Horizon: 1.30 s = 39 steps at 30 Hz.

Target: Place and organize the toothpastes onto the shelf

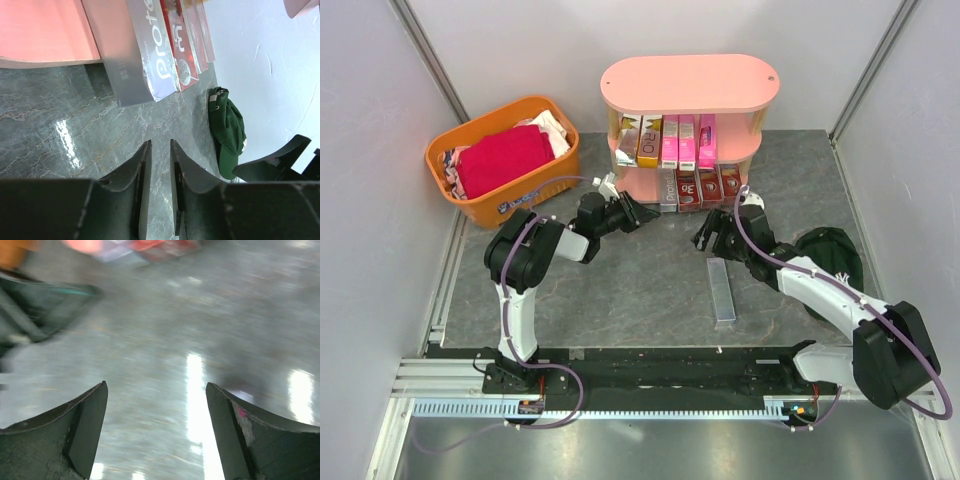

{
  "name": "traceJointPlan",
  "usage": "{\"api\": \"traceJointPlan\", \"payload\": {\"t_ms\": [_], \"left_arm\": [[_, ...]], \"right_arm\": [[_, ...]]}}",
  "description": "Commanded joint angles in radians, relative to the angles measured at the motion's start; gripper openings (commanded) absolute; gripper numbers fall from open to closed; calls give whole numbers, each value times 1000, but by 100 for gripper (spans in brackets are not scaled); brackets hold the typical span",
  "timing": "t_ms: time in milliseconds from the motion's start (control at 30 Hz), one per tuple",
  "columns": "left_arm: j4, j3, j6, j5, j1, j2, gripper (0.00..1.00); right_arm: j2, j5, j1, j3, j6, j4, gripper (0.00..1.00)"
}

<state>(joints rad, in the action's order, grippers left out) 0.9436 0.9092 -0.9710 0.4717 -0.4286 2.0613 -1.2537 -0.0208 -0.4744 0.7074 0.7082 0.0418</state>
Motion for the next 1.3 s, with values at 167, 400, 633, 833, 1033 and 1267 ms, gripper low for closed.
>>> {"api": "traceJointPlan", "payload": {"t_ms": [167,400,633,833,1033,1267], "left_arm": [[-9,-4,63,-5,-2,-79,35],[-43,-9,78,-1,-1,-128,38],[-52,-1,75,15,1,-132,41],[-86,-13,104,12,2,-187,56],[-146,-24,138,-7,1,-282,73],[-195,-4,169,2,-29,-366,75]], "right_arm": [[-32,-170,-3,18,-157,349,87],[-102,-117,-18,12,-177,345,86],[-183,-145,-84,32,-179,331,65],[-173,-151,-87,40,-168,316,37],[-116,-143,-87,112,-150,300,28],[-76,-77,-41,191,-79,231,21]]}}
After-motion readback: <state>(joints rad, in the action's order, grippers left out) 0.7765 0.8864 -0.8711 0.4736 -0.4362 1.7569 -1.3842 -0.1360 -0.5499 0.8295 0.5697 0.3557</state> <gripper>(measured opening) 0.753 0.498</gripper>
